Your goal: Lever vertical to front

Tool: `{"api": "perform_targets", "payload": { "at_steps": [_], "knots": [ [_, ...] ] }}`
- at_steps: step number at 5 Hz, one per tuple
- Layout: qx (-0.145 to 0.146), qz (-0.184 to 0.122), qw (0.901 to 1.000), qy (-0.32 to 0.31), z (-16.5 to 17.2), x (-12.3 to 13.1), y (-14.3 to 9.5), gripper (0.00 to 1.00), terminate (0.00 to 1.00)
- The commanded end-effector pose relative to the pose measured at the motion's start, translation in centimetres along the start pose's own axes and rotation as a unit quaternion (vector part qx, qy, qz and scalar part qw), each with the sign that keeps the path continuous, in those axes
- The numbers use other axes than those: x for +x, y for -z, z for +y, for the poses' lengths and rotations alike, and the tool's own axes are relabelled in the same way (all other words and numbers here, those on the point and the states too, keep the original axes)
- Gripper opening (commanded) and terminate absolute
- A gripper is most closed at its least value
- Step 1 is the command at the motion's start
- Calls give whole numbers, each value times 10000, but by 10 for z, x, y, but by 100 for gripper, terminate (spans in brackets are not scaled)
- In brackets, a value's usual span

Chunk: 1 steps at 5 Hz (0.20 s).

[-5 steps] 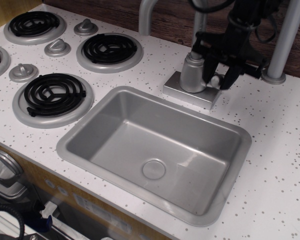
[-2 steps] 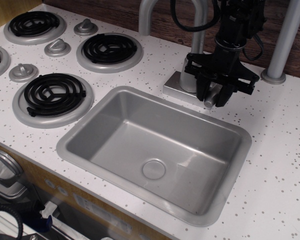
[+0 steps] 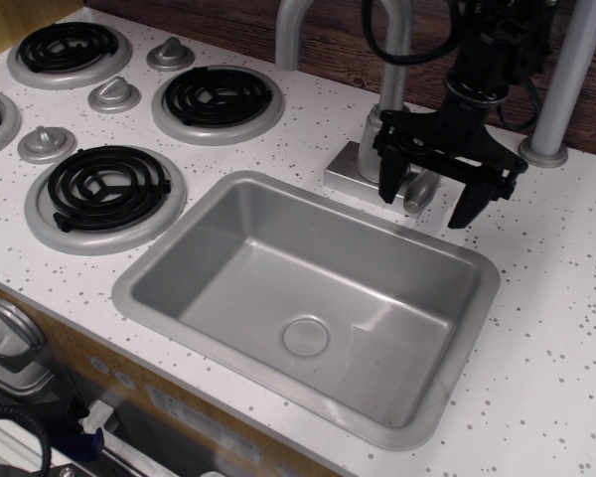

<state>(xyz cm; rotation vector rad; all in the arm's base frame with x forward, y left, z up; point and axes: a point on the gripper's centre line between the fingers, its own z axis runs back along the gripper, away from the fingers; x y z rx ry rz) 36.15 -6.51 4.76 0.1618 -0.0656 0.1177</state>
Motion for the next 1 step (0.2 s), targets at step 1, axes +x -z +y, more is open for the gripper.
{"api": "perform_targets", "payload": {
  "at_steps": [1],
  "knots": [
    [-44,-415,9990,-160,3,-1,-37,100,100]
  ]
}}
